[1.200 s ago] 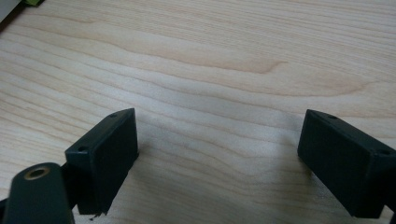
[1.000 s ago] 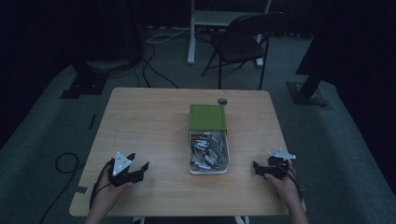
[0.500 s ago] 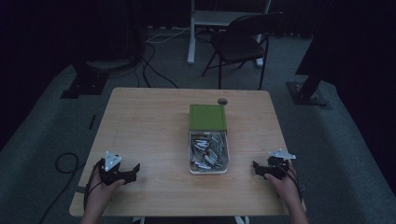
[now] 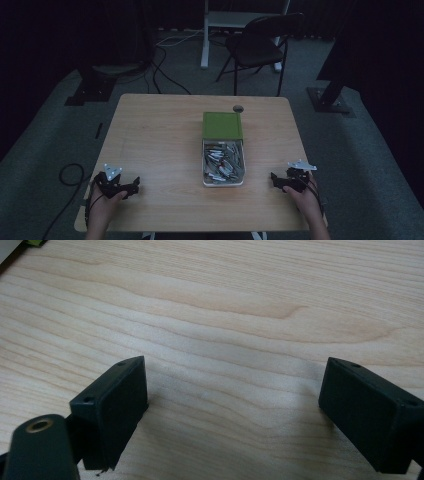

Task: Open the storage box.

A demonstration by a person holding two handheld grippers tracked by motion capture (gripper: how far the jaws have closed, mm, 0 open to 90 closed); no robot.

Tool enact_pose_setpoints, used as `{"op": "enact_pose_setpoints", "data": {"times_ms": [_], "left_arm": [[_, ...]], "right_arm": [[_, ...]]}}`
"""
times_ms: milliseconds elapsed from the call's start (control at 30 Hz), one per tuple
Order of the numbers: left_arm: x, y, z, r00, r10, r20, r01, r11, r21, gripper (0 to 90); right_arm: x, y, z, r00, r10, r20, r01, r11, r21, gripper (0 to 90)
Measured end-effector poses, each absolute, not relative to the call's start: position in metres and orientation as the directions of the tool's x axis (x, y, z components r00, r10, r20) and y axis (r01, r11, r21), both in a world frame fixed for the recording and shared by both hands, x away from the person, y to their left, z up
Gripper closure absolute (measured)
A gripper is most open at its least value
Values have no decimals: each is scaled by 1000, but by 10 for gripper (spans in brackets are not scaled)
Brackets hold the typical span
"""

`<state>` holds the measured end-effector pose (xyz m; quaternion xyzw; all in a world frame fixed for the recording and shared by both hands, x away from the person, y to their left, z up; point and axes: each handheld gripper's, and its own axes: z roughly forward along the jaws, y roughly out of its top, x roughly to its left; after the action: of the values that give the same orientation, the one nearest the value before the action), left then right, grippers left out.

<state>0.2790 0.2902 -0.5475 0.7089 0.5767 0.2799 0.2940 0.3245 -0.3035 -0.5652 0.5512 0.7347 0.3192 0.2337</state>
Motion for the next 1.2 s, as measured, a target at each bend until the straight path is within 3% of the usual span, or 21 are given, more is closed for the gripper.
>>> {"op": "enact_pose_setpoints", "data": {"times_ms": [367, 833, 1200], "left_arm": [[279, 300, -552, 96, 994, 48, 678, -100, 728, 23], [282, 299, -559, 113, 992, 55, 705, -119, 699, 24], [283, 298, -560, 85, 996, 13, 720, -71, 691, 23]], "right_arm": [[324, -303, -565, -284, 959, 9, 661, 189, 727, 117], [325, -303, -565, -284, 959, 9, 661, 189, 727, 117], [325, -303, -565, -285, 959, 9, 661, 190, 726, 115]]}}
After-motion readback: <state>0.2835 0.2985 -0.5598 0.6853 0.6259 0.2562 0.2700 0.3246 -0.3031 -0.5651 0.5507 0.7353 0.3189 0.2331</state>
